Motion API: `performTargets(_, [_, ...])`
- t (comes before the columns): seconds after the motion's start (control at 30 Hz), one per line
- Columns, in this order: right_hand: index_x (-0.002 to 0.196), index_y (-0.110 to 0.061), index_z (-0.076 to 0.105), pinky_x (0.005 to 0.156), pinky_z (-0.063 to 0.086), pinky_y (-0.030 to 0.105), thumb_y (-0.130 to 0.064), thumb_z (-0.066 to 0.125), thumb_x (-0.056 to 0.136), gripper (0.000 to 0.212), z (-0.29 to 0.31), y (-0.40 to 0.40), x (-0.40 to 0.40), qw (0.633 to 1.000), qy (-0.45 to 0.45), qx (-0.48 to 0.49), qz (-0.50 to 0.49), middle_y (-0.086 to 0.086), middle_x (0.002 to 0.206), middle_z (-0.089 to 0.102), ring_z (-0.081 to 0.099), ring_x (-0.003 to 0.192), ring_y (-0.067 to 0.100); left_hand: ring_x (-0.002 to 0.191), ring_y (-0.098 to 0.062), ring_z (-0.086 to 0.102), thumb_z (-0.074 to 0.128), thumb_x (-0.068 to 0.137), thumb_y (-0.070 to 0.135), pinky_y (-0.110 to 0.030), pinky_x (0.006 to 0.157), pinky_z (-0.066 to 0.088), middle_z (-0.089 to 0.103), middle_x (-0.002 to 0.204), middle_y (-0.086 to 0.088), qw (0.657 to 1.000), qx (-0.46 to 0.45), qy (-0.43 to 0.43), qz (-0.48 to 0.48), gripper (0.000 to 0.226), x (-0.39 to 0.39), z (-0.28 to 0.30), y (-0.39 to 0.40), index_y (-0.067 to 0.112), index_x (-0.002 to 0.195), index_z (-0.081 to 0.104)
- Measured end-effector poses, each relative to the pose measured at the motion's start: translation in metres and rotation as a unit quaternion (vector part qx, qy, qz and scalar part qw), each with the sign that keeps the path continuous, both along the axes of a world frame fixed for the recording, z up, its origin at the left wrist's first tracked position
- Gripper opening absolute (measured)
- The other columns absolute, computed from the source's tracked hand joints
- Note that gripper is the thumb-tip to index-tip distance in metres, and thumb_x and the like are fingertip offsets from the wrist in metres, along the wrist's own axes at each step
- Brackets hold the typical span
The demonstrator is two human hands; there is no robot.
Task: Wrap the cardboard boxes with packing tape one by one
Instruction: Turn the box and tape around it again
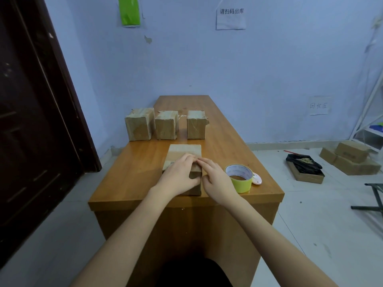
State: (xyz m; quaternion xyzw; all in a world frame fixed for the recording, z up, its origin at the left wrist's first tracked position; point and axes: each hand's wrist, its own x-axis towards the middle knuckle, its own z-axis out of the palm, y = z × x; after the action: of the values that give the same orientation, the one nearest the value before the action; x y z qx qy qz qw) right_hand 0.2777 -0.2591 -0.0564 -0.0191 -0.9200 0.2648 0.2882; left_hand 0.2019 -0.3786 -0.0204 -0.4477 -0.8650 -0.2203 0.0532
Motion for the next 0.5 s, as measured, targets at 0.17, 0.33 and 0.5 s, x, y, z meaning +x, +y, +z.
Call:
performTargets(0.17, [0.123, -0.005, 0.059, 0.092, 0.050, 0.030, -0.017, 0.054, 0.096, 0.030, 0.013, 0.003, -0.009, 0.968, -0.003, -0.251, -0.030, 0.006, 0.114, 0.061, 0.059, 0.105, 0.018, 0.123, -0.015, 0.042, 0.063, 0.086, 0.031, -0.031, 0.100, 0.042, 0.042, 0.138, 0.001, 1.000, -0.007, 0.003, -0.016, 0.056, 0.001, 0.003, -0.003, 0.017, 0.135, 0.042])
performTargets(0.33, [0.100, -0.009, 0.071, 0.077, 0.056, 0.033, -0.022, 0.065, 0.089, 0.018, 0.024, 0.014, -0.017, 0.948, -0.051, -0.307, -0.065, 0.010, 0.093, 0.069, 0.063, 0.089, 0.022, 0.122, -0.015, 0.043, 0.063, 0.085, 0.032, -0.029, 0.098, 0.043, 0.043, 0.137, 0.002, 1.000, -0.001, 0.011, -0.013, 0.055, 0.001, 0.002, -0.002, 0.018, 0.135, 0.042])
performTargets(0.5, [0.091, -0.011, 0.068, 0.058, 0.053, 0.018, -0.018, 0.064, 0.091, 0.008, 0.025, 0.020, -0.019, 0.909, -0.068, -0.408, -0.045, 0.008, 0.087, 0.069, 0.065, 0.075, 0.012, 0.124, -0.014, 0.040, 0.063, 0.085, 0.035, -0.028, 0.100, 0.038, 0.042, 0.138, 0.002, 0.999, 0.003, 0.041, -0.004, 0.060, 0.000, -0.004, 0.000, 0.018, 0.137, 0.039])
